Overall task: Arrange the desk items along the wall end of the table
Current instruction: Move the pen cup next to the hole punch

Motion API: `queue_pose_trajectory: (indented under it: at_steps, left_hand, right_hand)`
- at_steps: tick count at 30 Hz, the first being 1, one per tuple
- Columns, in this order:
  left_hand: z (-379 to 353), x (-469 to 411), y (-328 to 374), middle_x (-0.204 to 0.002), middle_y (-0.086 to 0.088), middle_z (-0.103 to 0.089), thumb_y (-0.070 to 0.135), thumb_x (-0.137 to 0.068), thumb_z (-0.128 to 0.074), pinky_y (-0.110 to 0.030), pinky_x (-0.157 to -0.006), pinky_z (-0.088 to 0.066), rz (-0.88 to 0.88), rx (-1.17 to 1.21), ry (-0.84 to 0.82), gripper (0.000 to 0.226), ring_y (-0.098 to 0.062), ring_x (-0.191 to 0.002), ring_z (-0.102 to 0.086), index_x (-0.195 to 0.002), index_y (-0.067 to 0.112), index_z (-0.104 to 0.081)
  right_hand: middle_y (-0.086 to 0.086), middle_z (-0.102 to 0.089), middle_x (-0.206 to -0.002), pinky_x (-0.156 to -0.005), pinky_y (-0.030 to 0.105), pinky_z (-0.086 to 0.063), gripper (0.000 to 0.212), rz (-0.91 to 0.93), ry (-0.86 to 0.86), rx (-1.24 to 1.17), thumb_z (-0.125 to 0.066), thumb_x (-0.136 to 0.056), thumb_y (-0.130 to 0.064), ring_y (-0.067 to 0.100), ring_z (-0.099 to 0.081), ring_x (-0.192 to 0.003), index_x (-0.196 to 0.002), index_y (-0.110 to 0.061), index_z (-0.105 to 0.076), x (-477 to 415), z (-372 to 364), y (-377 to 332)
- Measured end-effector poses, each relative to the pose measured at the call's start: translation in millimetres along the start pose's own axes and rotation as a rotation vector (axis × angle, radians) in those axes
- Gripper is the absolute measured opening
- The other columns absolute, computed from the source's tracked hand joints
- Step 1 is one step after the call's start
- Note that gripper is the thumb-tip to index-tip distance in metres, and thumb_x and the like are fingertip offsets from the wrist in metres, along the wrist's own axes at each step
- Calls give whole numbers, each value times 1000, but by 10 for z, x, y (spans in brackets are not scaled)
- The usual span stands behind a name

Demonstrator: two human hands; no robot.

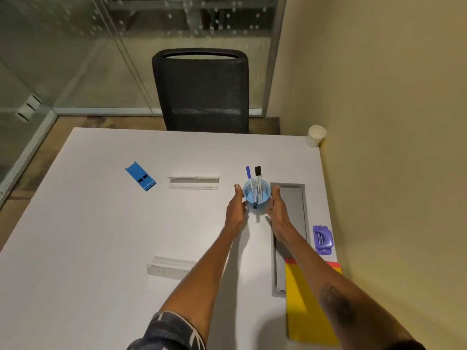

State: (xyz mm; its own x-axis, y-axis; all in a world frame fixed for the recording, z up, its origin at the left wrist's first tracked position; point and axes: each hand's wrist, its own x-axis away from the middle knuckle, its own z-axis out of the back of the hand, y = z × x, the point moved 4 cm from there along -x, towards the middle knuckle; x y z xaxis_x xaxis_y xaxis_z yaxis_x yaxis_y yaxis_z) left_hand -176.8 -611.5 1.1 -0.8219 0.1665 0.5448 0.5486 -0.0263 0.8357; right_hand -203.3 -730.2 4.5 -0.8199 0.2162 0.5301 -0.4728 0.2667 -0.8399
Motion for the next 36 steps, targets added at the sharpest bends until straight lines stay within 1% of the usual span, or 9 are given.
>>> queue_pose_trajectory:
  at_steps: [3,8,11,17,21,24,29,33,36]
  left_hand:
    - [-388,-38,-28,-149,-8,-50,61,-101,-16,-27,-106,-37,-4,-25,-75,72,-22,-138,-46,-143,15,-52]
    - [-1012,-50,-60,-141,-11,-58,65,-96,-18,-34,-112,-43,-14,-34,-201,74,-19,-124,-57,-139,19,-57]
    - [-1329,-48,-95,-136,-13,-62,61,-99,-19,-46,-117,-39,15,-13,-268,69,-29,-128,-57,-134,19,-60]
    - [-1758,-67,-218,-135,-14,-62,59,-102,-11,-48,-118,-36,33,-69,-378,69,-30,-127,-58,-134,22,-60]
    - [-1894,-119,-337,-138,-12,-60,58,-102,-12,-37,-113,-42,50,-66,-416,68,-20,-121,-60,-138,20,-56]
    - [-1928,-177,-421,-129,-3,-62,57,-102,-12,-18,-90,-49,77,-68,-438,69,0,-100,-63,-139,17,-55]
    - [-1969,-184,-475,-106,12,-62,55,-103,-14,-2,-61,-50,114,-79,-488,59,18,-73,-67,-126,23,-57]
    - [-1957,-187,-482,-102,12,-62,52,-104,-14,-2,-59,-50,118,-92,-501,61,16,-71,-68,-134,16,-53]
    - [-1963,-186,-488,-116,8,-57,54,-103,-12,-4,-74,-50,89,-151,-499,63,12,-82,-67,-138,20,-52]
  right_hand:
    - [5,-52,-145,-104,31,-36,64,5,81,-29,-19,-101,-60,21,-47,-134,-145,-23,-47,-21,381,-15]
    - [4,-38,-156,-123,42,-21,67,14,234,-125,-15,-100,-62,21,-33,-146,-151,-25,-36,5,1014,-28]
    - [0,-28,-161,-119,36,-17,66,12,264,-174,-12,-100,-61,18,-24,-150,-154,-26,-27,64,1308,2]
    - [1,-38,-157,-119,36,-19,69,46,320,-216,-7,-100,-60,19,-30,-148,-151,-23,-35,142,1732,60]
    - [-2,-48,-149,-121,39,-26,68,43,309,-212,-4,-100,-60,17,-41,-141,-145,-27,-43,182,1878,95]
    - [-12,-60,-132,-112,31,-33,60,61,294,-176,-4,-99,-60,8,-54,-122,-123,-41,-55,208,1902,116]
    - [-22,-65,-116,-113,32,-32,57,40,312,-166,-6,-99,-62,4,-57,-117,-118,-42,-56,225,1962,175]
    - [-26,-66,-110,-107,31,-36,54,26,319,-162,-9,-100,-60,8,-57,-117,-112,-44,-59,230,1955,161]
    - [-20,-64,-116,-111,32,-34,53,17,309,-134,-9,-100,-61,11,-54,-121,-112,-46,-58,223,1957,161]
